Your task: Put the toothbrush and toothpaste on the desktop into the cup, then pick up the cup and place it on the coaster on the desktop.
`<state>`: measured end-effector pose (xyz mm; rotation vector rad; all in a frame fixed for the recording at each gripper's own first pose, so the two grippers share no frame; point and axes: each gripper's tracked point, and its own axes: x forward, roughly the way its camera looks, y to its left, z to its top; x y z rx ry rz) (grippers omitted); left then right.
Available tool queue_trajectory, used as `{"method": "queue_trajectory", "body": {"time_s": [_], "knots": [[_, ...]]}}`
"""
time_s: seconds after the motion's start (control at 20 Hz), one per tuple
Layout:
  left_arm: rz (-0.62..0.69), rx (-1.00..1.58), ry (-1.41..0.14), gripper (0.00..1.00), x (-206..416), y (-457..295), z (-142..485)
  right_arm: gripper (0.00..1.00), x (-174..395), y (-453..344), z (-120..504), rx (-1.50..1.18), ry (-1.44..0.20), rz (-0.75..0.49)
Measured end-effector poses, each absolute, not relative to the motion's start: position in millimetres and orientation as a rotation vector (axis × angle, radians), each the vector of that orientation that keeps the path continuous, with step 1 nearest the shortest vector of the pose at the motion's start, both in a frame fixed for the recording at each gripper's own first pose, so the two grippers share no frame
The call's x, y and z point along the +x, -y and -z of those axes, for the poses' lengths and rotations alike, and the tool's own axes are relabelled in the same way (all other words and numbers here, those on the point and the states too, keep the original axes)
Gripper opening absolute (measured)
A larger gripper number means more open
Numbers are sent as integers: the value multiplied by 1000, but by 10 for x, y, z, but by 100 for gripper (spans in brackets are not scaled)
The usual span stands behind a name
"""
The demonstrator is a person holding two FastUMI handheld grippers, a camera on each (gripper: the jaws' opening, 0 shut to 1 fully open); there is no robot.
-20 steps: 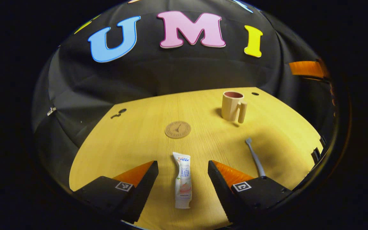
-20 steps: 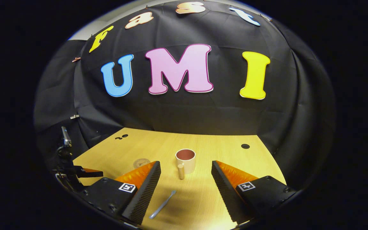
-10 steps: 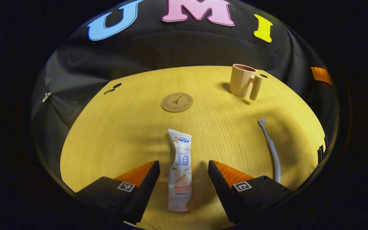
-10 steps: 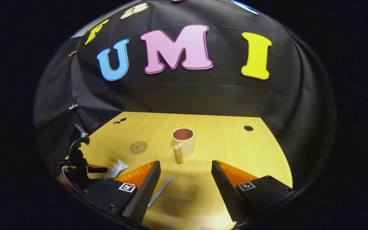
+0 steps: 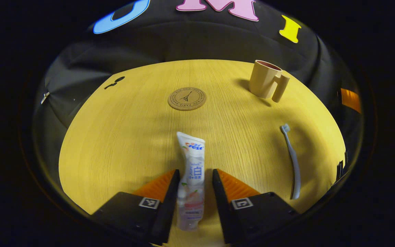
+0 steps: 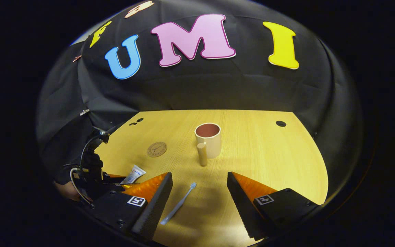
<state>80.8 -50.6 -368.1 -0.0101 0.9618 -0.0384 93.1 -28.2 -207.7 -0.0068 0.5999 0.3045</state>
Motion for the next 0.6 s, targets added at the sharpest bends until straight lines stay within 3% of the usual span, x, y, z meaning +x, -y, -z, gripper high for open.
{"method": "queue_trajectory", "body": {"time_s": [0.1, 0.35, 0.6], "knots": [[71, 44, -1021, 46, 776, 542, 3711, 99, 900, 281, 2148, 0, -631, -293], [140, 52, -1060, 30, 790, 567, 3662, 98, 771, 182, 2322, 15, -718, -250], [150, 7, -1036, 22, 788, 566, 3654, 99, 603, 125, 2540, 10, -800, -186]]}}
